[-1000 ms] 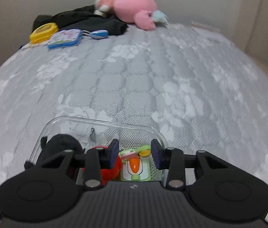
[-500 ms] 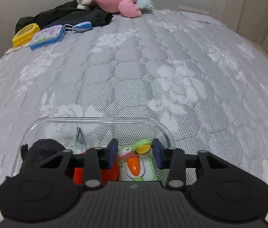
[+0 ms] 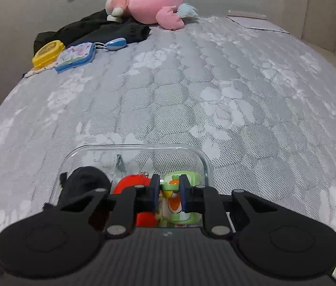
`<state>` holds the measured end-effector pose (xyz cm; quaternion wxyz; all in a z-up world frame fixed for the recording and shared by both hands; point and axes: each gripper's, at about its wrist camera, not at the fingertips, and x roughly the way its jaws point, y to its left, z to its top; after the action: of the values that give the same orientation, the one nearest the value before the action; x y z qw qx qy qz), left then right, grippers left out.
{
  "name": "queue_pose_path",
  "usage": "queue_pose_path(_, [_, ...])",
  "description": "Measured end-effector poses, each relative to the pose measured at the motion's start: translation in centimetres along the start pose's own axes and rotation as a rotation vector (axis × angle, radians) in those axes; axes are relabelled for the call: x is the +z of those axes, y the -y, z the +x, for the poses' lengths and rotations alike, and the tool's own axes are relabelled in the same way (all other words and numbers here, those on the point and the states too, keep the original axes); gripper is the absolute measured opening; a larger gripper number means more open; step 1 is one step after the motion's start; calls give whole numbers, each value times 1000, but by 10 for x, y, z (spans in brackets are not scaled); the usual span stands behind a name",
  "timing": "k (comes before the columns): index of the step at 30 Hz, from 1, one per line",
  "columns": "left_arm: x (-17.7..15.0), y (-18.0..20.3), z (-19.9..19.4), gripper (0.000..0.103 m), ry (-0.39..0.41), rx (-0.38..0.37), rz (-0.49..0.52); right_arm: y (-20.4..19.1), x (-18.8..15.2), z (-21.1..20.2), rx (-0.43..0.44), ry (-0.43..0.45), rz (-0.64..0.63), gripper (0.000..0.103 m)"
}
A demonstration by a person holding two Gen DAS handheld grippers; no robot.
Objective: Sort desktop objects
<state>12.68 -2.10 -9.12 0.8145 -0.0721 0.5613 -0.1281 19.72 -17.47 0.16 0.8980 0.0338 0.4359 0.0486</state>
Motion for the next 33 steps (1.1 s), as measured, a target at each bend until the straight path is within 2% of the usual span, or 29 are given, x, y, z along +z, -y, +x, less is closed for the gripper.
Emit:
queue_pose_path(5, [0, 0, 2, 103, -5, 15, 2, 3, -12, -16, 36, -49, 3, 19])
queue_pose_path(8, [0, 0, 3, 103, -5, 16, 3, 3, -15, -30, 20, 13, -32, 23])
queue_pose_path(10, [0, 0, 3, 103, -4, 17, 2, 4, -13, -40, 23, 69, -29, 39])
queue_pose_path(12, [0, 0, 3, 103, -2, 15, 1, 6, -6, -44, 45, 71, -17, 52])
queue_pose_path(14, [0, 0, 3, 103, -5, 18, 3, 4, -3, -42, 56, 49, -18, 51])
queue_pose_path(17, [-1, 1, 3, 103, -3, 15, 5, 0, -2, -33, 61, 5, -17, 40])
queue_pose_path(19, [0, 1, 3, 103, -1, 14, 4, -4, -6, -25, 74, -24, -20, 29])
queue_pose_path(21, [0, 1, 3, 103, 0, 14, 3, -14, -13, -18, 74, -33, -80, 25])
queue_pose_path(25, [1, 1, 4, 103, -2, 12, 3, -41, -29, -11, -26, -7, -237, 27])
queue_pose_path(33, [1, 1, 5, 103, -5, 8, 3, -56, -38, 8, -36, -55, -251, 33])
